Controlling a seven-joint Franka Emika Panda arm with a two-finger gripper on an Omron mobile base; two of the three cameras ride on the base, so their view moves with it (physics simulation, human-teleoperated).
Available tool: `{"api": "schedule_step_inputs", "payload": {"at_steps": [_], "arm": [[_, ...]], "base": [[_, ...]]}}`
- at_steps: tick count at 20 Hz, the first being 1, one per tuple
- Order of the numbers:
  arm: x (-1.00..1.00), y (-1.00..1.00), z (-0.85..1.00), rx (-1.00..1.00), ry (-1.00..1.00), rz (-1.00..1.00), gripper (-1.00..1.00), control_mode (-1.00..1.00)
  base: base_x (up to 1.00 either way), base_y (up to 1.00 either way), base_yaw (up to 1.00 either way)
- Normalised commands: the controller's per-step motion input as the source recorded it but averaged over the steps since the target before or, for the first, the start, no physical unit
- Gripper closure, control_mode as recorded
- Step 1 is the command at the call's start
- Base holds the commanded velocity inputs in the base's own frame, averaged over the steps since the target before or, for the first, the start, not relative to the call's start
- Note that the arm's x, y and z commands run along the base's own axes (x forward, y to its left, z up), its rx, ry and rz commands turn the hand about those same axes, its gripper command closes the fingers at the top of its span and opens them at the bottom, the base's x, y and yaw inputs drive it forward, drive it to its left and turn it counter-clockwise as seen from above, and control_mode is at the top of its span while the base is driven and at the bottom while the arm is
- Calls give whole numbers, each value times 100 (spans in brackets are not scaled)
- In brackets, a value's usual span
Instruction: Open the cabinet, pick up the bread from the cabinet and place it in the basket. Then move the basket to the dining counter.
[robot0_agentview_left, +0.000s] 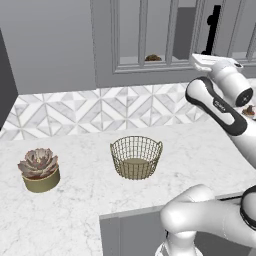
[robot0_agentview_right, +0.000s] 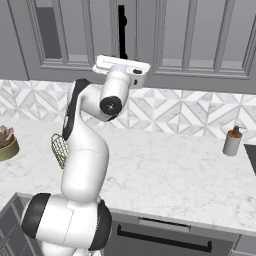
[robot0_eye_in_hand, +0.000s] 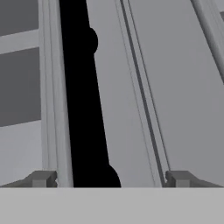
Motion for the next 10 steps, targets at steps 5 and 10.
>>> {"api": "schedule_step_inputs", "payload": {"at_steps": [5,10], "arm": [[31,0,2,0,0,0,100,-100],[0,0,0,0,0,0,100,-100]], "base": [[0,0,0],[0,0,0]]}}
